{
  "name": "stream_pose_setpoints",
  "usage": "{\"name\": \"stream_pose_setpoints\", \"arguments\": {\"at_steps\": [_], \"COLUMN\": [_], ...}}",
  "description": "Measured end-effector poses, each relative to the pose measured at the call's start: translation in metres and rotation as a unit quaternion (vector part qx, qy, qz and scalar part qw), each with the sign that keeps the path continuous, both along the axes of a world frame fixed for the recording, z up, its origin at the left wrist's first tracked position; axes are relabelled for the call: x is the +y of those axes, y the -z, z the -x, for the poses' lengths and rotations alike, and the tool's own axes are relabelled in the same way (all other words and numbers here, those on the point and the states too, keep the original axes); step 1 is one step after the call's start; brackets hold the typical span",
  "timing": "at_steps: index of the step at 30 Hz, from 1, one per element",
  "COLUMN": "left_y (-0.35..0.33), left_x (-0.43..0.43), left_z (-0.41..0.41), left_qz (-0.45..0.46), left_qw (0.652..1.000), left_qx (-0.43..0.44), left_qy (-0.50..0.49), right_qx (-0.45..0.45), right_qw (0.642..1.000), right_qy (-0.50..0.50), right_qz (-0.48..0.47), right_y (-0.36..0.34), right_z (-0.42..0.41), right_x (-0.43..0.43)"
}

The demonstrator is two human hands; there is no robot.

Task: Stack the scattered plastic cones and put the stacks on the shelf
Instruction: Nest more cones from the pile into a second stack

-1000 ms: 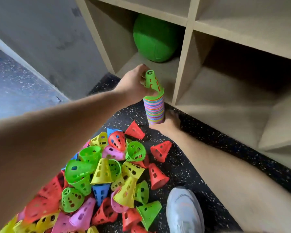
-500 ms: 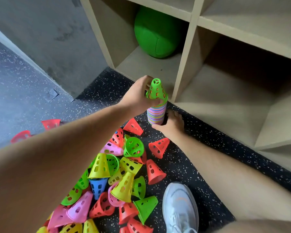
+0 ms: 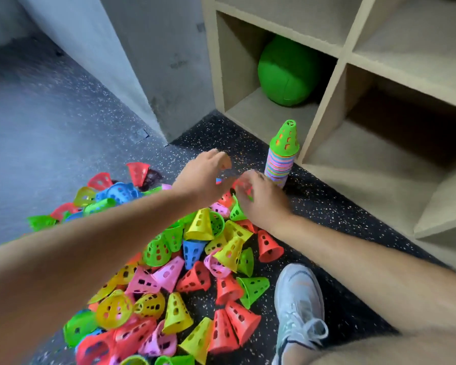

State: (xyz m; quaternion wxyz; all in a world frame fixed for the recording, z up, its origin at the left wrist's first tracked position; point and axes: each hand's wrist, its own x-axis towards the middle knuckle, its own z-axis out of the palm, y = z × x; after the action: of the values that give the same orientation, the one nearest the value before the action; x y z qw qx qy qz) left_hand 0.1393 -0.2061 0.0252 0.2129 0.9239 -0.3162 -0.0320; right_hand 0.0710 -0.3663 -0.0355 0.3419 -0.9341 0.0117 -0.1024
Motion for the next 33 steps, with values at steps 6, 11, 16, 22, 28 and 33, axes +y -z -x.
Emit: {"name": "stream_pose_setpoints", "arguments": {"at_steps": [6,11,16,22,28,33], "left_y": [-0.093,-0.130,-0.091,0.014,0.104,0.135], "left_x": [0.119,0.226,0.332,0.407,0.426,0.433], "left_z": [0.028,0.061,0.104,0.149,0.178,0.186], "left_qz": [-0.093,-0.087,-0.080,-0.043,-0.033,-0.010], "left_qw": [0.994,0.994,0.986,0.962,0.939,0.933], "left_qx": [-0.045,-0.048,0.000,0.074,0.155,0.110], "left_qy": [0.022,-0.047,-0.149,-0.260,-0.306,-0.341], "right_qx": [0.008,0.019,0.051,0.113,0.112,0.082], "right_qw": [0.979,0.933,0.921,0.887,0.864,0.873], "right_qy": [-0.178,-0.301,-0.340,-0.392,-0.394,-0.363], "right_qz": [0.103,0.197,0.183,0.216,0.291,0.316], "right_y": [-0.136,-0.182,-0.136,-0.042,0.018,0.042], "right_z": [-0.010,-0.010,0.013,0.056,0.063,0.055], "right_x": [0.094,0.188,0.287,0.355,0.380,0.396]}}
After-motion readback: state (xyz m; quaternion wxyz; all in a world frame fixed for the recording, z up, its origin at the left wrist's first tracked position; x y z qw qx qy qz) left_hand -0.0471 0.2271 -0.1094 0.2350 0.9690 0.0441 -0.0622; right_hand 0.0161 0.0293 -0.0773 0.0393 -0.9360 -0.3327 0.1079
